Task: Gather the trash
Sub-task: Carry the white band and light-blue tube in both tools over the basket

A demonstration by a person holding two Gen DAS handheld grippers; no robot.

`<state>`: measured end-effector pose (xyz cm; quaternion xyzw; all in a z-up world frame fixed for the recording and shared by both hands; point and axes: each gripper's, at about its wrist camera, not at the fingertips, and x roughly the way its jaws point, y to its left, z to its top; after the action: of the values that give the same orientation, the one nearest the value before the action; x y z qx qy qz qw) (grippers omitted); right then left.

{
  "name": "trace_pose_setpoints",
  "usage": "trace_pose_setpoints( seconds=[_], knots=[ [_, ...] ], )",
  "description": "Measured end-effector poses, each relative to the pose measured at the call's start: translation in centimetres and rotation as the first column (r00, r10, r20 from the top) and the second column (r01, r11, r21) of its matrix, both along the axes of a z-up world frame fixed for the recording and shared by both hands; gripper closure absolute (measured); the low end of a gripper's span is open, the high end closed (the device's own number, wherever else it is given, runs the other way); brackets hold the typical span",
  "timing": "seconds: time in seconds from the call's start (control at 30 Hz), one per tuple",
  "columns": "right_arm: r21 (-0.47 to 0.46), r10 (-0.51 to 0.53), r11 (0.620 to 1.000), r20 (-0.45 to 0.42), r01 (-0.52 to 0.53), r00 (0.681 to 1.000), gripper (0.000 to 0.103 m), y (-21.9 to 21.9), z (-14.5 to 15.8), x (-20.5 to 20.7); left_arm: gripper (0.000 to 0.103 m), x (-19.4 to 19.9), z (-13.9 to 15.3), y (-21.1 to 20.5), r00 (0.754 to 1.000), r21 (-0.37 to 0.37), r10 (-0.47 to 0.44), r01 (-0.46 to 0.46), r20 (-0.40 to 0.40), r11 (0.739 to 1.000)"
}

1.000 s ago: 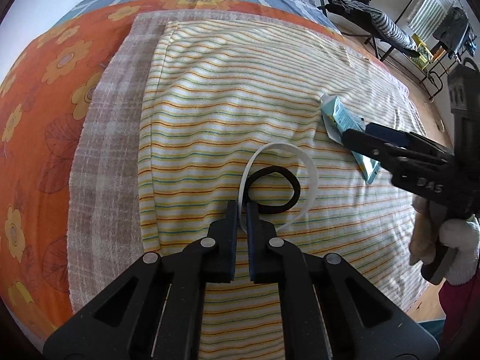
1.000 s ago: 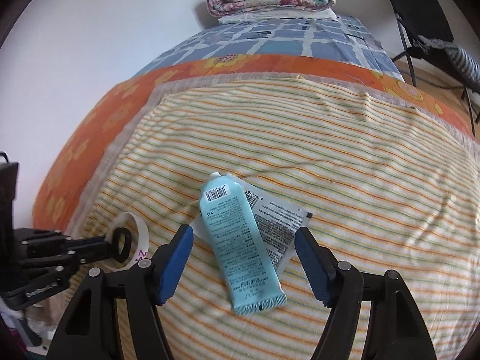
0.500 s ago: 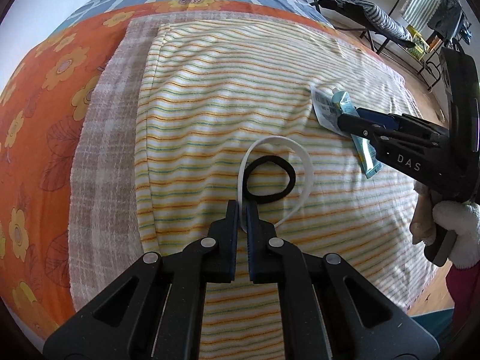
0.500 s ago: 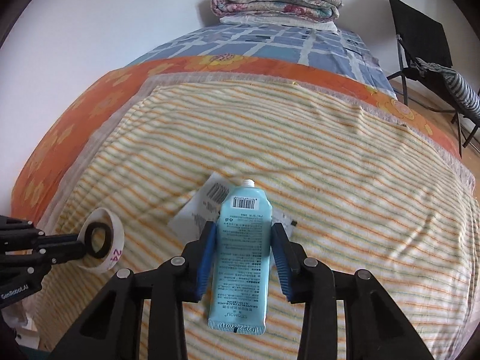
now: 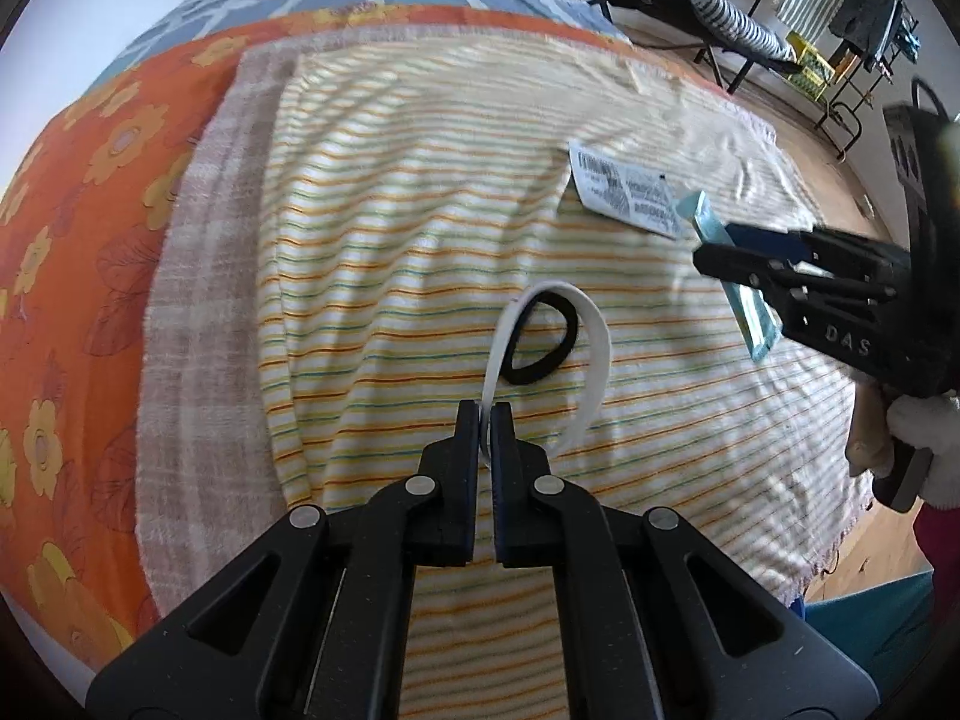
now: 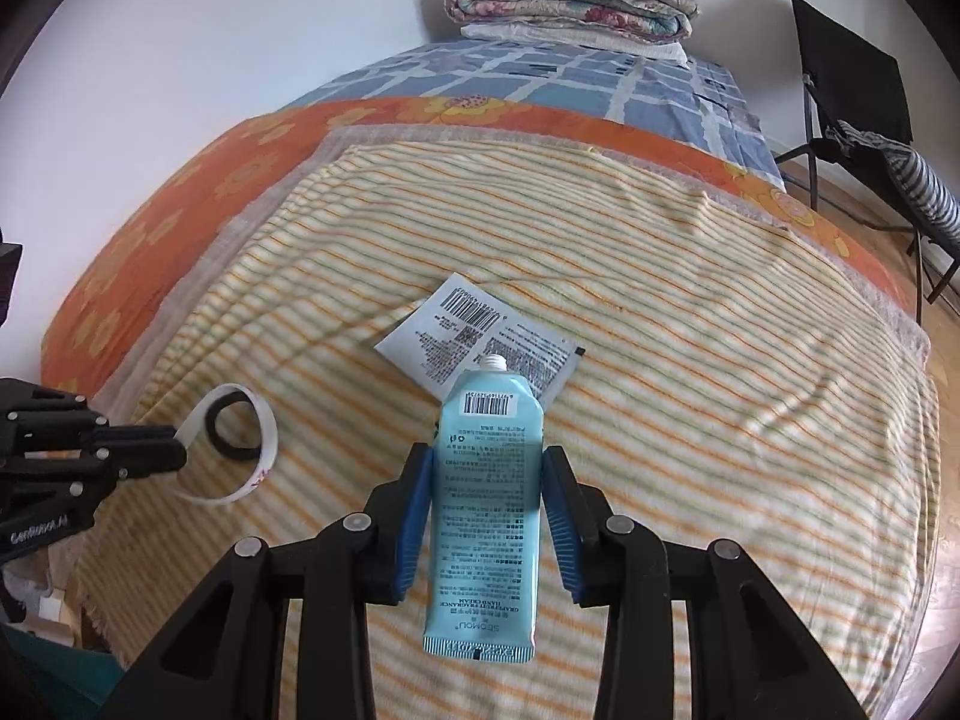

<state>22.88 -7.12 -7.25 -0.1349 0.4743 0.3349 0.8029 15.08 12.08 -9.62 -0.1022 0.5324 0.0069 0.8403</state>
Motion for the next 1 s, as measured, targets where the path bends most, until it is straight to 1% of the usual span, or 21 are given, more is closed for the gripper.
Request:
trace_pose_setpoints(
  seconds=[0.17,0.47,0.57,0.67,0.8,1.0],
  knots=[
    [0.02,0.01,1.0,0.0,-0.009,1.0,0.066,-1.0,1.2,-1.4,0.102,-0.8,1.9,0.6,0.999,-0.021,0.025,-0.024,0.043,0.999],
    [0.053,0.017,0.998,-0.004,-0.017,1.0,0.066,-3.4,3.3,-3.9,0.102,-2.3,4.0,-0.4,0.997,-0.017,0.011,-0.01,0.08,1.0],
    [0.075,0.014,0.997,-0.008,-0.013,1.0,0.066,-4.5,4.2,-4.7,0.102,-3.1,4.7,-1.2,0.996,-0.022,-0.003,0.005,0.09,1.0],
    [0.096,0.011,0.995,-0.022,-0.009,1.0,0.066,-5.6,4.9,-5.9,0.102,-4.1,5.3,-2.3,0.995,-0.012,-0.025,0.027,0.095,1.0],
    [0.104,0.022,0.994,-0.014,-0.021,1.0,0.066,-6.7,5.8,-7.8,0.102,-5.5,5.8,-4.1,0.993,0.008,-0.061,0.06,0.1,0.998],
    [0.119,0.031,0.992,0.0,-0.031,1.0,0.066,-8.1,7.2,-10.7,0.102,-7.8,7.0,-6.8,0.985,0.036,-0.111,0.107,0.129,0.994]
  ],
)
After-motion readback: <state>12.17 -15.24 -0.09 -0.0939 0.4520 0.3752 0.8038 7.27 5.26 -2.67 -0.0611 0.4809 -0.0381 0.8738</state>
